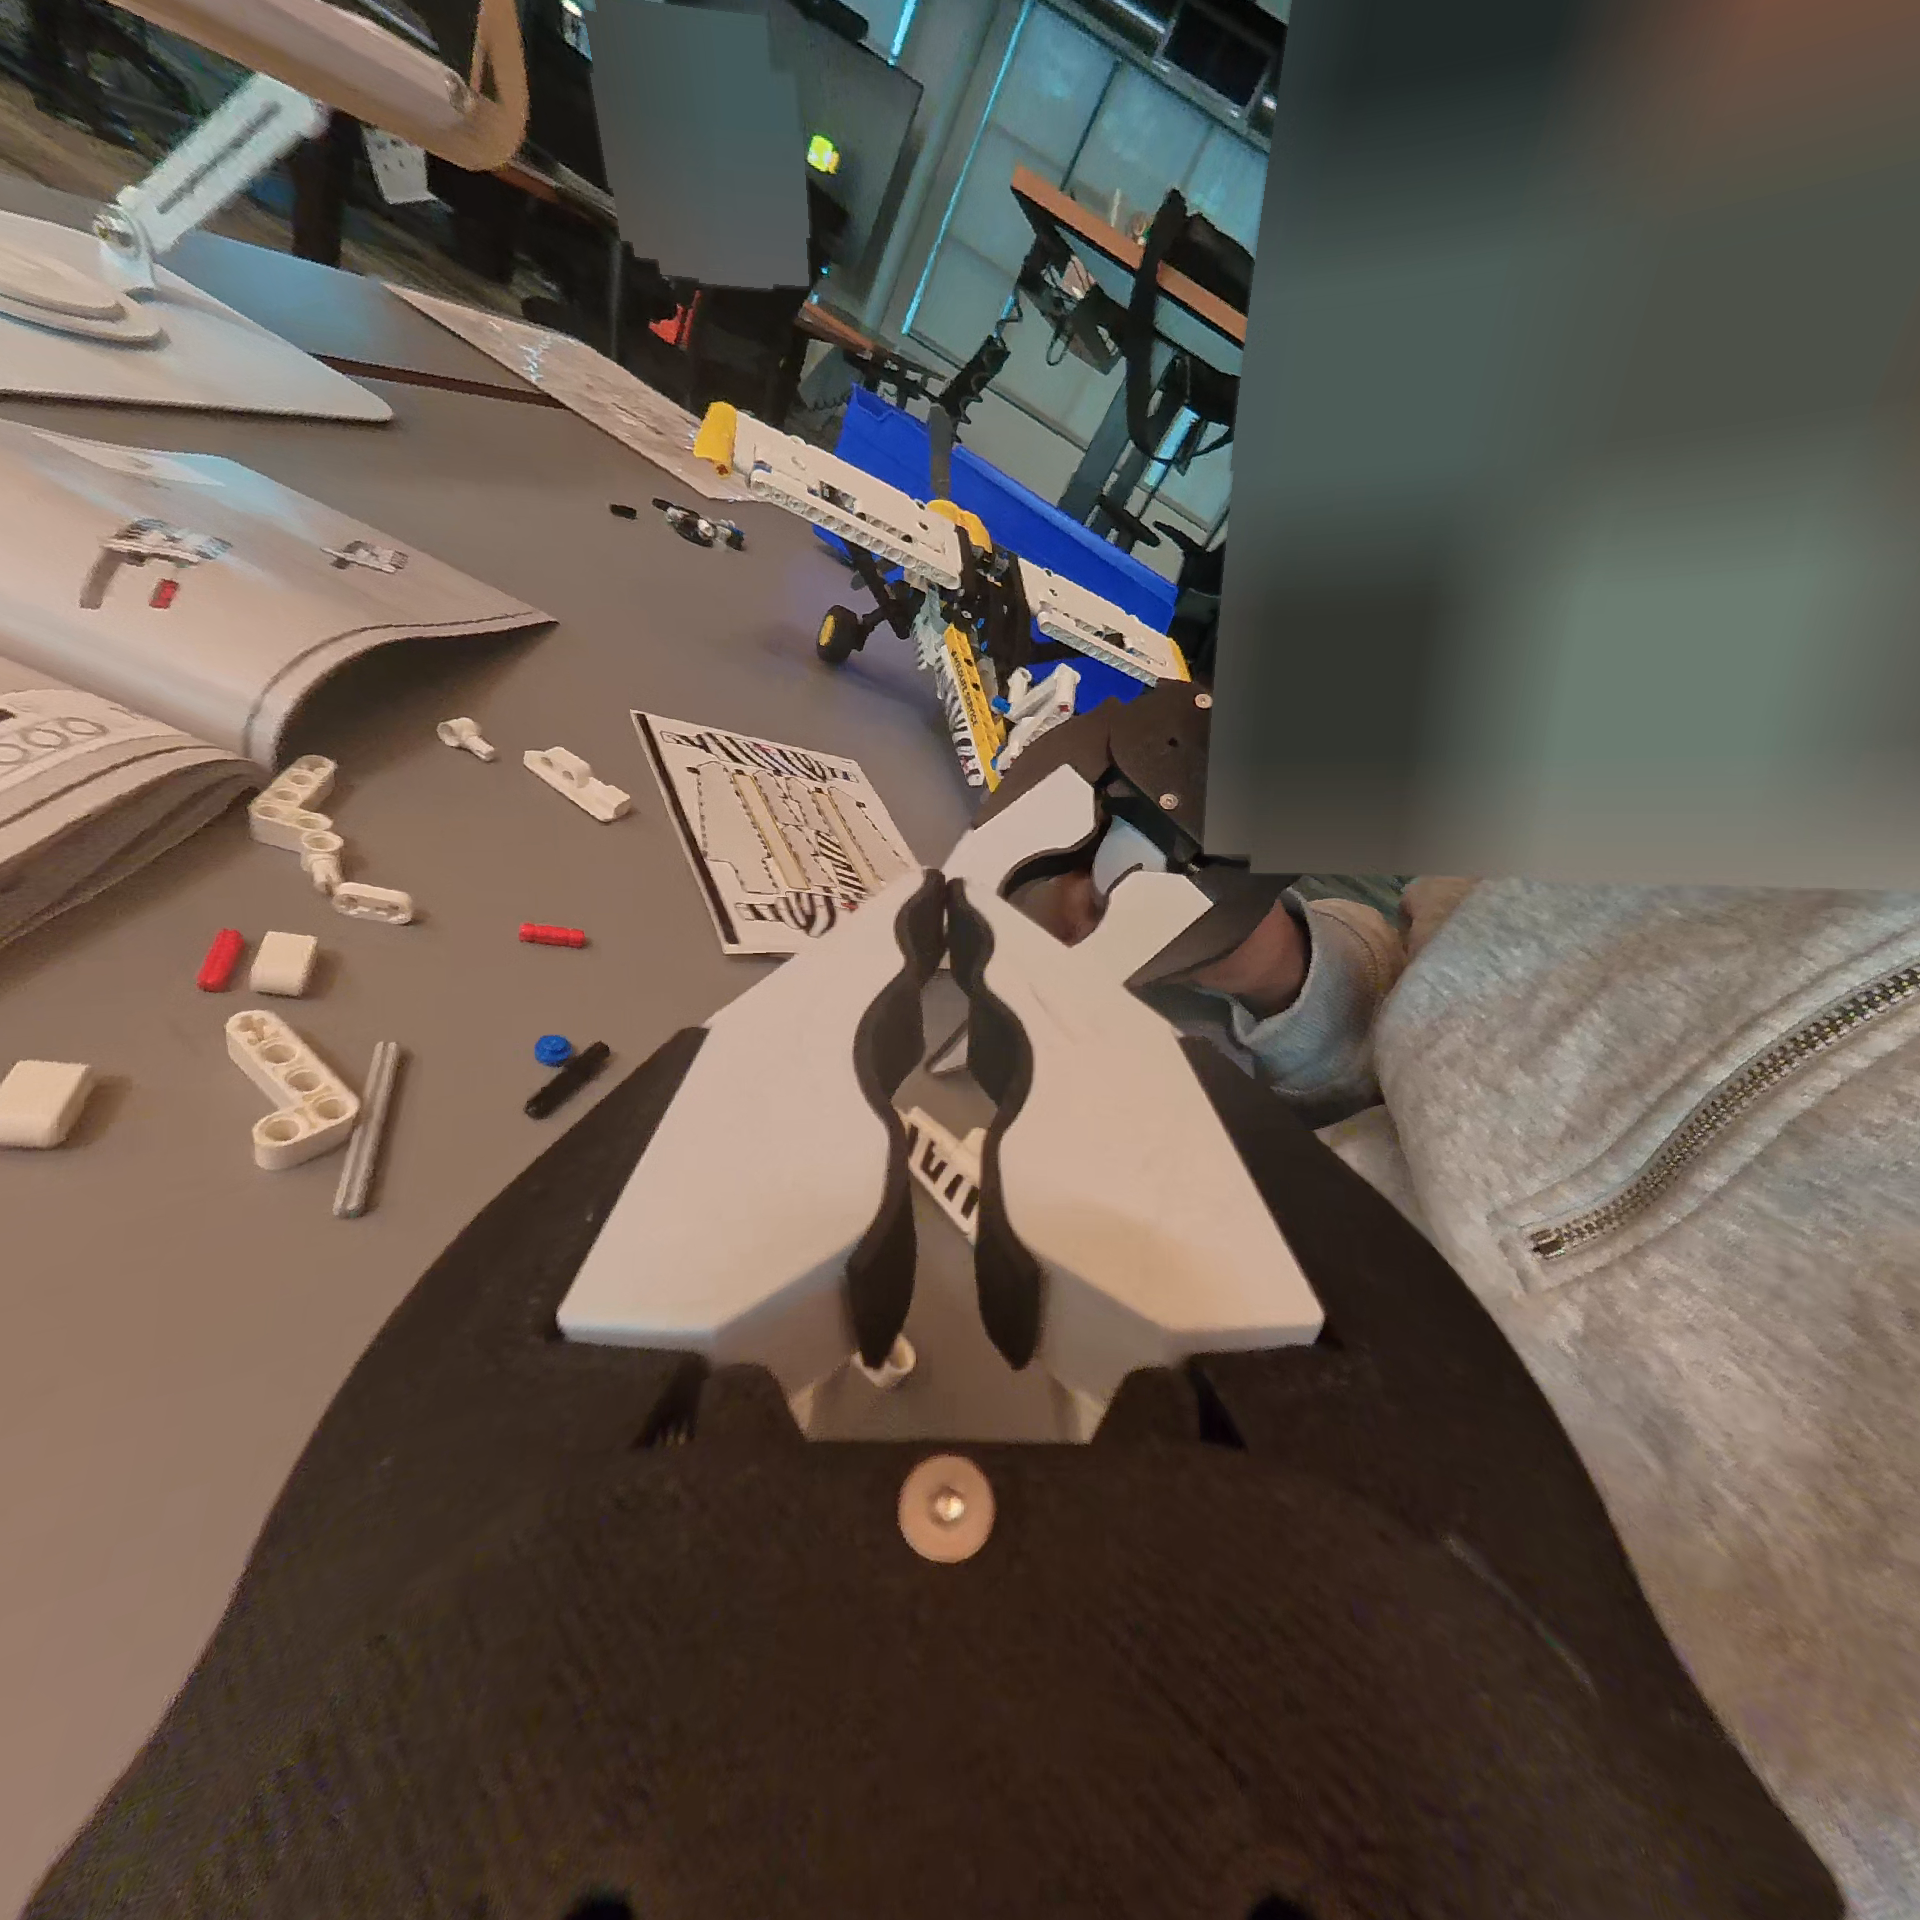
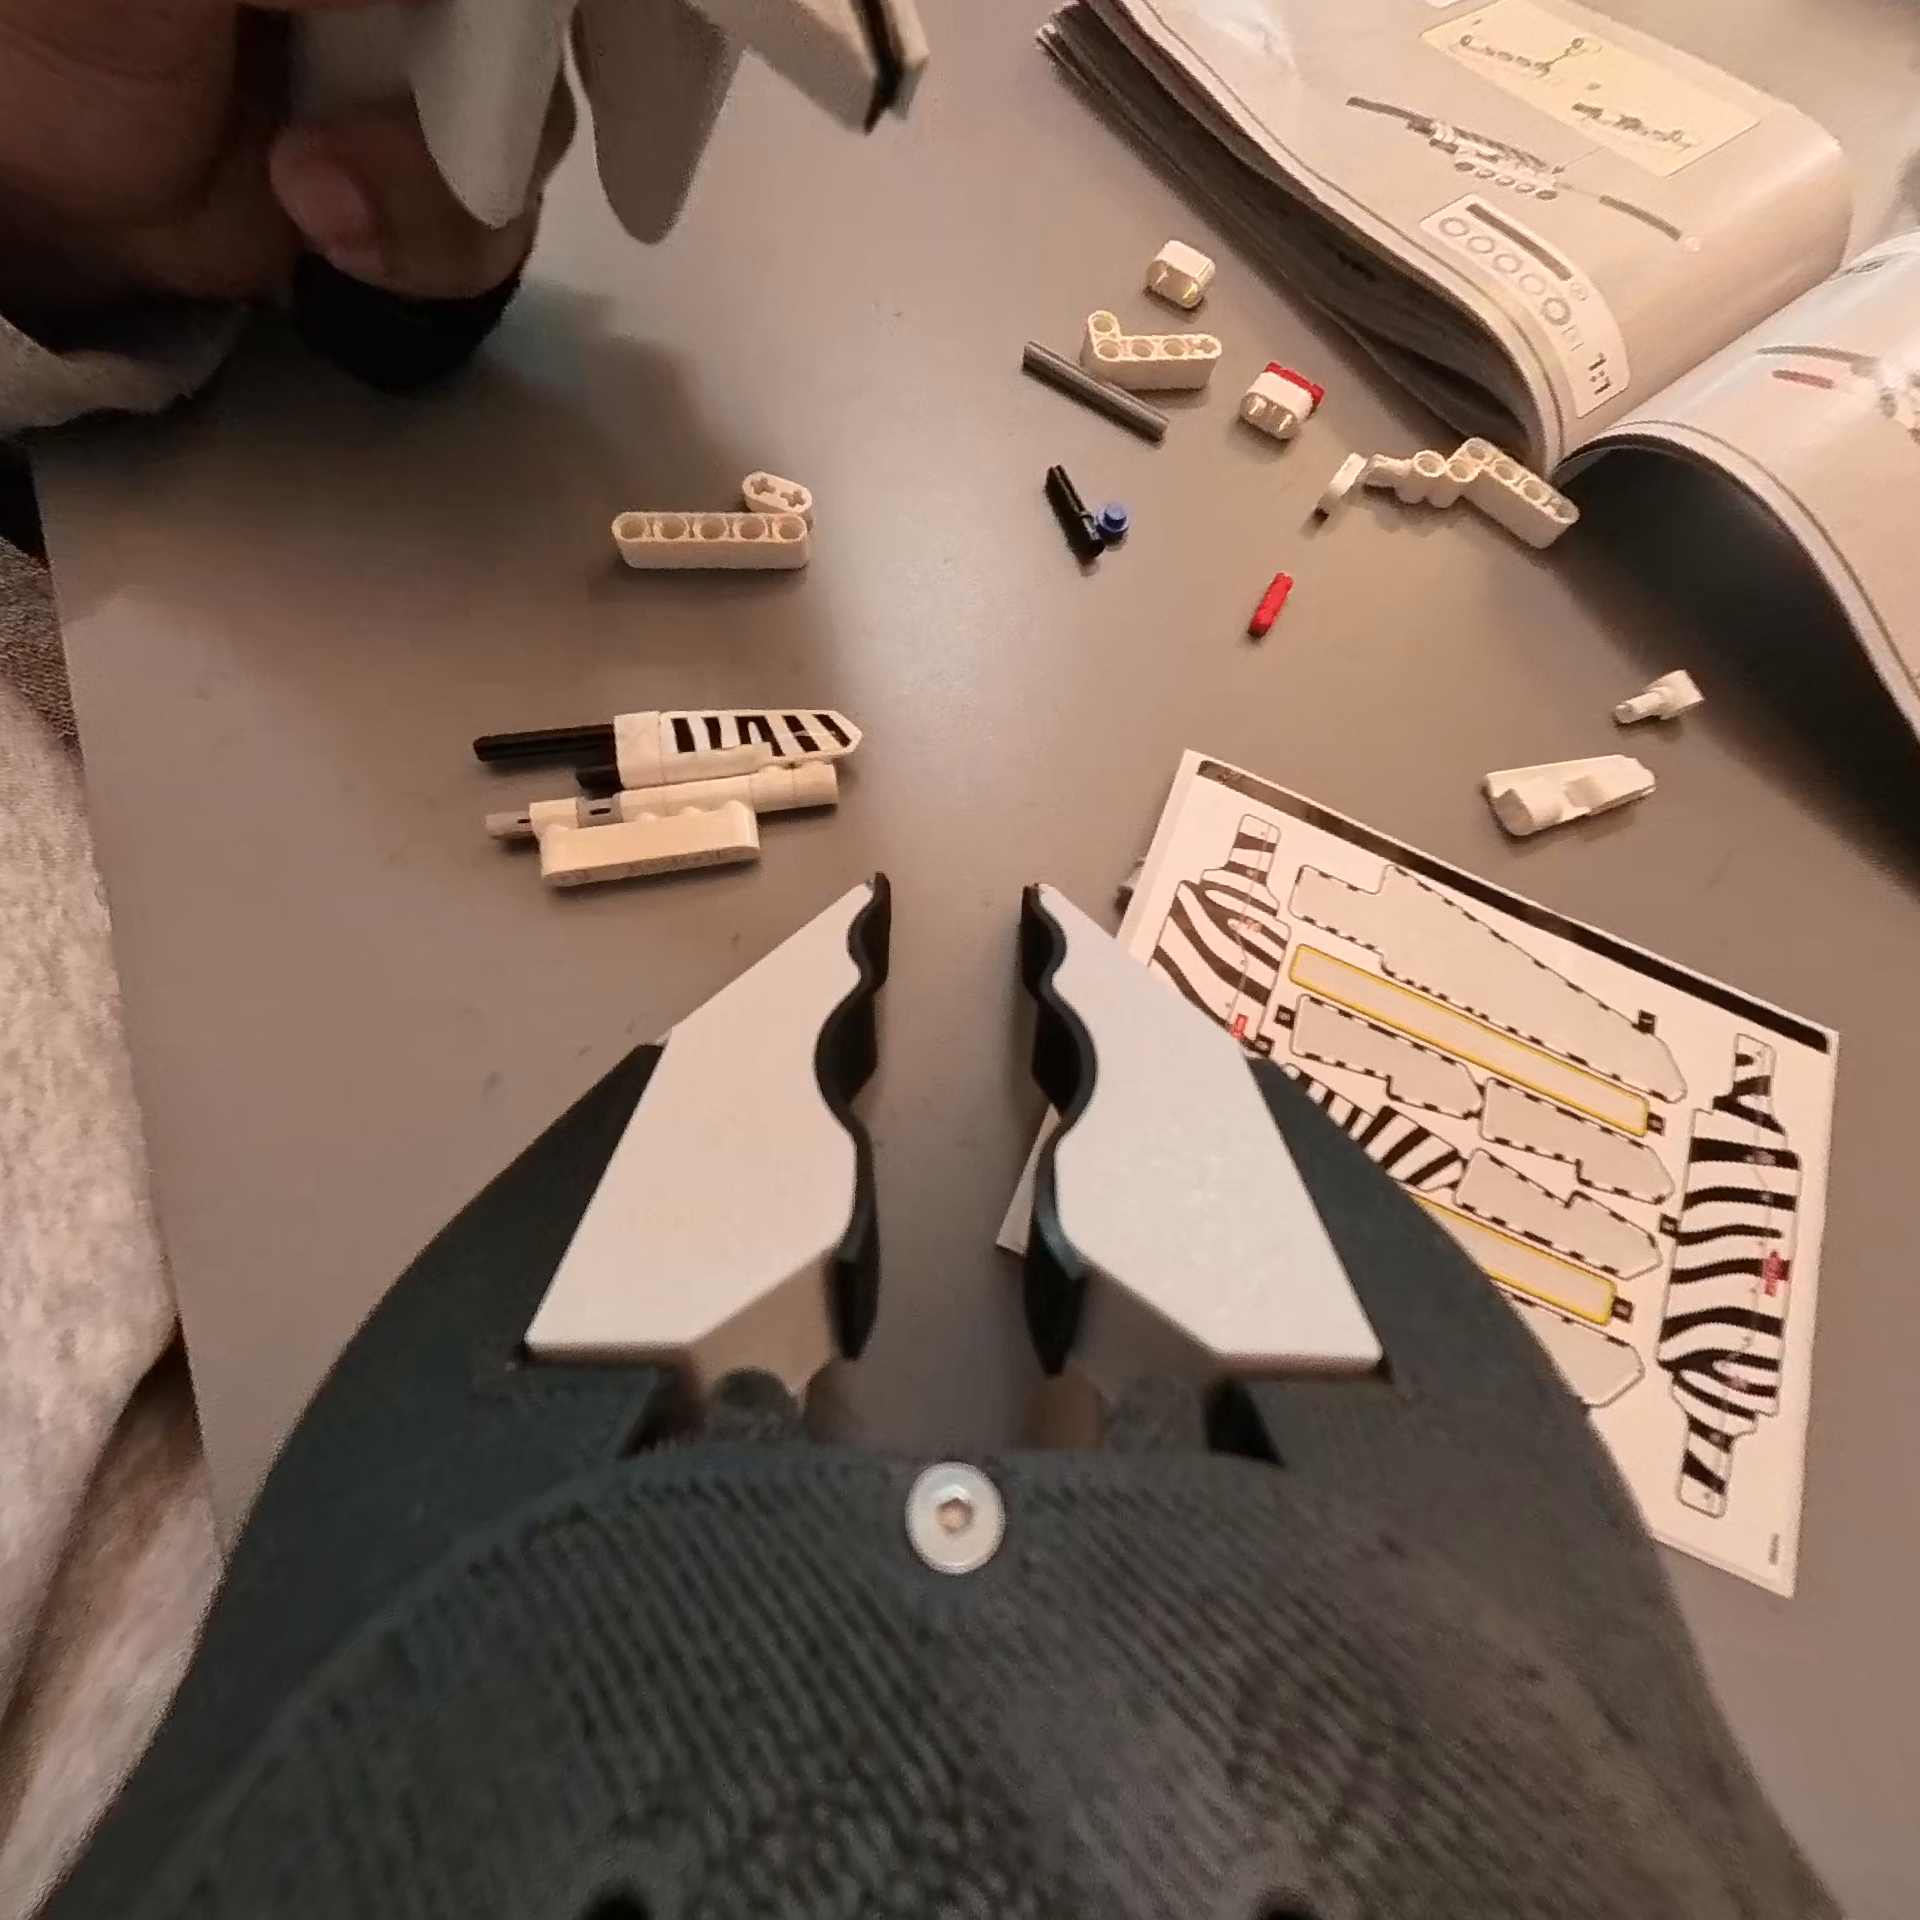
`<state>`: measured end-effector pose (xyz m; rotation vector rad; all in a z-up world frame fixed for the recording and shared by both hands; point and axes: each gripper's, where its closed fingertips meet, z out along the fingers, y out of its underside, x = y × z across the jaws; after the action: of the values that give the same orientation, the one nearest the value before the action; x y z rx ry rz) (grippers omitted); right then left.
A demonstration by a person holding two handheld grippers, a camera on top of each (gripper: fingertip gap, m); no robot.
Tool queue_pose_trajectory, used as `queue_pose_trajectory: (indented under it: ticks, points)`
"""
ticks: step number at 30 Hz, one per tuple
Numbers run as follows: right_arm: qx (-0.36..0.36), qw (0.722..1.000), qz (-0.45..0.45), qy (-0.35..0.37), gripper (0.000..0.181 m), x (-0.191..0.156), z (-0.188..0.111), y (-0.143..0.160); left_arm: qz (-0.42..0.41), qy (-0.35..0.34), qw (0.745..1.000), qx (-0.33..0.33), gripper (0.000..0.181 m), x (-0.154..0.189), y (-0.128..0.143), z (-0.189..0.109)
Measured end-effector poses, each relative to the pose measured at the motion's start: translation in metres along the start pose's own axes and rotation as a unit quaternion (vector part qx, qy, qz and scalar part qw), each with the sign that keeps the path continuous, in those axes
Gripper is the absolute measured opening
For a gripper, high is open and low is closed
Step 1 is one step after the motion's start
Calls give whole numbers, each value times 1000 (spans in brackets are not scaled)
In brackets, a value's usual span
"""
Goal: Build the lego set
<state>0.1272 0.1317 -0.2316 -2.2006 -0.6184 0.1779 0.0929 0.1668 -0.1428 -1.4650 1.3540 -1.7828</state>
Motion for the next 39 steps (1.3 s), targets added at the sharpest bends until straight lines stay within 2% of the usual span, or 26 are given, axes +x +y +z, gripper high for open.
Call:
queue_pose_trajectory:
  ticks: [6,8,10,12,16,19,22,30,33,35,39]
  points:
    - [0,1000,-4,3,24,0,0,0,-7,-86,996,38,0,-29,-12,-21]
    - [0,1000,-3,2,24,0,0,0,-20,-139,989,47,0,-47,-15,-30]
    - [0,1000,-1,1,24,0,0,0,-38,-202,978,40,0,-69,-14,-42]
    - [0,1000,1,-1,24,0,0,0,-44,-227,973,25,0,-81,-14,-45]
    - [-1,1000,6,-4,25,0,0,0,-69,-230,968,-69,12,-95,0,-26]
    - [0,1000,4,-2,25,0,0,0,-63,-246,954,-161,19,-111,17,-8]
    - [0,1000,-3,4,25,0,0,0,-53,-273,938,-204,14,-127,24,2]
    - [2,1000,-18,14,24,-1,-1,-1,-22,-302,929,-211,18,-137,23,4]
    - [2,1000,-19,15,23,-1,-1,-1,-33,-290,930,-223,12,-137,30,7]
    - [2,1000,-22,17,23,-1,-1,-1,-33,-282,932,-224,2,-134,31,7]
    - [4,999,-36,32,23,-1,-1,-1,-29,-257,947,-191,0,-124,22,8]
